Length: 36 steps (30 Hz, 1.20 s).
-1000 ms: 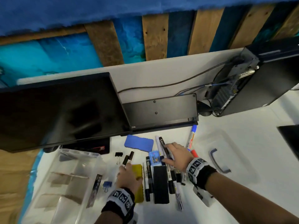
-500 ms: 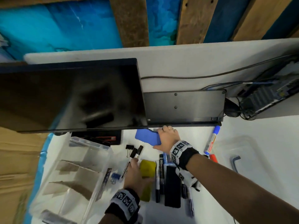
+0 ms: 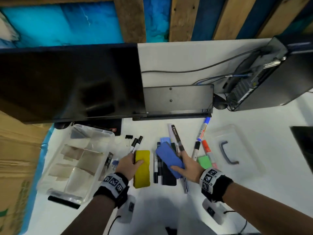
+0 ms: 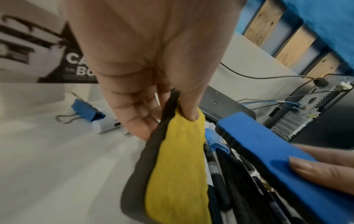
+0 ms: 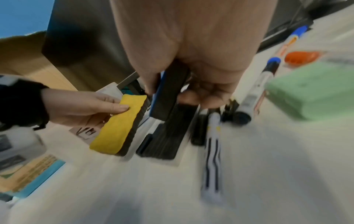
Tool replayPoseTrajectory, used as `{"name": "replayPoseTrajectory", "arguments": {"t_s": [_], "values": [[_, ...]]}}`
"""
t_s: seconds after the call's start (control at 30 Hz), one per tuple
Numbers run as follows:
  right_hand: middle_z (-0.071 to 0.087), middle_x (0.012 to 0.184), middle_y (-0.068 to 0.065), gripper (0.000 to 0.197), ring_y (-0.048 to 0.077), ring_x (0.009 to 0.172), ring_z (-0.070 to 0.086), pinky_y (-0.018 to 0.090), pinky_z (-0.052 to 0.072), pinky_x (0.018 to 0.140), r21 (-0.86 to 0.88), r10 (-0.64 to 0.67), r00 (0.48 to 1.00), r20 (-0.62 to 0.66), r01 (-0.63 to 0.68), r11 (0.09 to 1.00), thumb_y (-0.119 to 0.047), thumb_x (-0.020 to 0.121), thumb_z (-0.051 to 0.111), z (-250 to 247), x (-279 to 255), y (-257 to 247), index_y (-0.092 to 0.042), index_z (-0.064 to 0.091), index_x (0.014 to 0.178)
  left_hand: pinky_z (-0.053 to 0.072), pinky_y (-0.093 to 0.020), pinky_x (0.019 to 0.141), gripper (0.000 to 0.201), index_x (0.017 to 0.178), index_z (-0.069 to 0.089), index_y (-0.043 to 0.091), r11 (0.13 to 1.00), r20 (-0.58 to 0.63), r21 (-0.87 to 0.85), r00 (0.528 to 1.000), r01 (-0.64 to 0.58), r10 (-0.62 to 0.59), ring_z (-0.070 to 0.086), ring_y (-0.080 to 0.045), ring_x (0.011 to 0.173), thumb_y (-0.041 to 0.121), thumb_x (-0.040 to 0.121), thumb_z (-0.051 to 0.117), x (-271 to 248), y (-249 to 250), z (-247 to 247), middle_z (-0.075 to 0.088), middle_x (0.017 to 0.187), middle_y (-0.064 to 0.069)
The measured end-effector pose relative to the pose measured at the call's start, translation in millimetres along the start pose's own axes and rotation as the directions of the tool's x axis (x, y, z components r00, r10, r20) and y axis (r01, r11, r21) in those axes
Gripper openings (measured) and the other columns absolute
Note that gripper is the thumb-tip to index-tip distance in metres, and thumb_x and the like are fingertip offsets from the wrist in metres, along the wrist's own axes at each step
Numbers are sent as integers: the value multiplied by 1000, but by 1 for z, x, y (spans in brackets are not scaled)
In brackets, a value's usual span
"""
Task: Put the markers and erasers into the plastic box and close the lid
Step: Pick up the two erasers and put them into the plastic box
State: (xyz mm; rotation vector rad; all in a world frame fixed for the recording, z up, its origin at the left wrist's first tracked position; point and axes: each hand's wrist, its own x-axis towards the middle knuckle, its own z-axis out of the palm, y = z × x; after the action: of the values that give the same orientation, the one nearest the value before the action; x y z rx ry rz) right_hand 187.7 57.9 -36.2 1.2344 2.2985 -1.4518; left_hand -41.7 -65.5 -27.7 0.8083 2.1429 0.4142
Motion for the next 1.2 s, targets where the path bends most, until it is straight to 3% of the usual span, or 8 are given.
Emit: {"name": "replayPoseTrajectory", "arguments": {"t_s": [0.1, 0.23, 0.53, 0.6, 0.7, 0.9, 1.03, 1.2], "values": [[52, 101, 8, 25, 27, 96, 57, 42, 47, 89, 0, 106, 993, -42, -106, 994, -45, 91, 52, 26, -8, -3, -23, 40, 97, 50, -42, 88, 35, 99, 57, 7, 999, -19, -38, 1000, -20, 20, 63, -28, 97, 39, 85, 62, -11, -2, 1, 68, 103, -13], [41, 133, 16, 69, 33, 120, 49, 43, 44, 99, -226, 228, 971, -67, -237, 945, -52, 87, 55, 41, -2, -20, -3, 34, 132, 50, -38, 86, 27, 97, 54, 9, 997, -46, -57, 998, -53, 50, 63, -29, 98, 33, 86, 62, -33, -1, 4, 67, 104, -15], [51, 126, 12, 69, 29, 115, 53, 41, 49, 96, 83, 310, 947, -82, -304, 949, -23, 69, 82, 49, 21, -37, -6, 35, 118, 56, -48, 84, 25, 99, 56, 12, 981, -79, -174, 994, -86, 74, 64, -25, 94, 31, 85, 64, -61, -16, -1, 65, 96, -7], [52, 115, 10, 64, 30, 110, 56, 40, 51, 90, -40, 322, 943, -82, -326, 945, -26, 70, 79, 54, 21, -41, -5, 40, 116, 56, -47, 84, 25, 101, 57, 12, 978, -85, -189, 994, -84, 69, 64, -24, 94, 30, 85, 63, -62, -19, -4, 66, 97, -6], [49, 122, 15, 64, 31, 112, 53, 39, 48, 91, -255, 313, 939, -146, -341, 905, -34, 74, 73, 64, 20, -50, -4, 40, 120, 56, -49, 83, 26, 101, 58, 9, 975, -92, -206, 993, -88, 71, 65, -25, 92, 28, 85, 64, -61, -24, -8, 68, 99, -10], [53, 121, 15, 68, 30, 110, 58, 38, 51, 91, -233, 342, 933, -114, -359, 904, -35, 71, 76, 67, 28, -51, -4, 40, 119, 57, -48, 80, 29, 99, 56, 8, 977, -93, -197, 993, -84, 67, 65, -25, 90, 32, 84, 64, -60, -32, -9, 67, 96, -12], [52, 123, 12, 80, 28, 112, 56, 36, 49, 92, -295, 376, 924, -68, -379, 877, -46, 65, 77, 65, 30, -52, -6, 41, 125, 58, -47, 82, 32, 106, 56, 10, 973, -48, -222, 997, -63, 53, 65, -27, 95, 34, 85, 62, -58, -41, -5, 67, 102, -11], [52, 124, 14, 81, 30, 112, 54, 40, 49, 92, -192, 335, 942, -10, -331, 924, -56, 68, 73, 60, 22, -48, -7, 43, 126, 57, -33, 77, 25, 110, 60, 15, 892, 190, -451, 979, 23, 71, 66, -26, 97, 27, 89, 61, -65, -35, 10, 66, 111, -17]]}}
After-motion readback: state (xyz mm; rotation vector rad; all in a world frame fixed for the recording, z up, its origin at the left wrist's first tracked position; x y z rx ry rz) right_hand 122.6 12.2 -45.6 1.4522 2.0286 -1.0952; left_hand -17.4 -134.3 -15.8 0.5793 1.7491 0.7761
